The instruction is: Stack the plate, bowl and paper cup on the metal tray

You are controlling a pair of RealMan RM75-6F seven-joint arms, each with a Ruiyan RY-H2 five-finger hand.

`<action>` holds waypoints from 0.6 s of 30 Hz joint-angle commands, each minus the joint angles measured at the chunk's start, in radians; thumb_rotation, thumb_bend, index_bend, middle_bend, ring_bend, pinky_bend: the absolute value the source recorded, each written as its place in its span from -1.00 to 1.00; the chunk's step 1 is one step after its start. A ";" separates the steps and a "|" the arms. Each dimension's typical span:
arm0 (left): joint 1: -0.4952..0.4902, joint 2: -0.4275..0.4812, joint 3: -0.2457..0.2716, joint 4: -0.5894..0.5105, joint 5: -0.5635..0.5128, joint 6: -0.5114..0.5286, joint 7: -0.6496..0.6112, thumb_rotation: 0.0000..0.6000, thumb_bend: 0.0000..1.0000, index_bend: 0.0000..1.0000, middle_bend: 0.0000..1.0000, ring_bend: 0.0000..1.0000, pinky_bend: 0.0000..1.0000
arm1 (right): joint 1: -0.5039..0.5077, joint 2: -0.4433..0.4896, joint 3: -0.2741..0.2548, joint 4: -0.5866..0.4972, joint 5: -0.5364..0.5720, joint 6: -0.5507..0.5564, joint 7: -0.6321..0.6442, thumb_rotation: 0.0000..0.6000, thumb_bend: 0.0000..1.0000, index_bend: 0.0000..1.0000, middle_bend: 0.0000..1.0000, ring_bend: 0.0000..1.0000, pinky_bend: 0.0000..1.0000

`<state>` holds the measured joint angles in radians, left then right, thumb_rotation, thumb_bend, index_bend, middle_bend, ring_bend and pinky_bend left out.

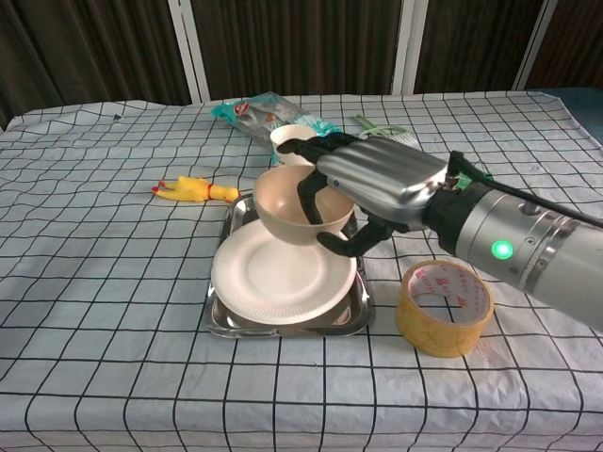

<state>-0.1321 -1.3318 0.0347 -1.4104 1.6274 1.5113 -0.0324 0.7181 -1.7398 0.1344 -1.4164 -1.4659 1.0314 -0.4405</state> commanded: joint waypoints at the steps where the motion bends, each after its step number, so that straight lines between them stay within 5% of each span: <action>1: 0.000 0.001 0.002 0.001 0.002 -0.002 -0.003 1.00 -0.15 -1.00 -0.86 -1.00 -0.95 | 0.017 -0.069 -0.010 0.057 0.013 -0.019 -0.032 1.00 -0.07 0.19 -1.00 -1.00 -1.00; 12: 0.000 0.001 0.001 0.003 0.002 -0.007 -0.008 1.00 -0.15 -1.00 -0.86 -1.00 -0.95 | 0.032 -0.146 -0.017 0.126 0.036 -0.041 -0.053 1.00 -0.07 0.15 -1.00 -1.00 -1.00; 18: 0.000 0.004 -0.001 0.005 0.003 -0.003 -0.017 1.00 -0.15 -1.00 -0.86 -1.00 -0.95 | 0.025 -0.131 -0.025 0.113 0.030 -0.026 -0.069 1.00 -0.07 -0.19 -1.00 -1.00 -1.00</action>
<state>-0.1318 -1.3278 0.0340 -1.4056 1.6307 1.5081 -0.0494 0.7451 -1.8748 0.1103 -1.2985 -1.4353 1.0029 -0.5086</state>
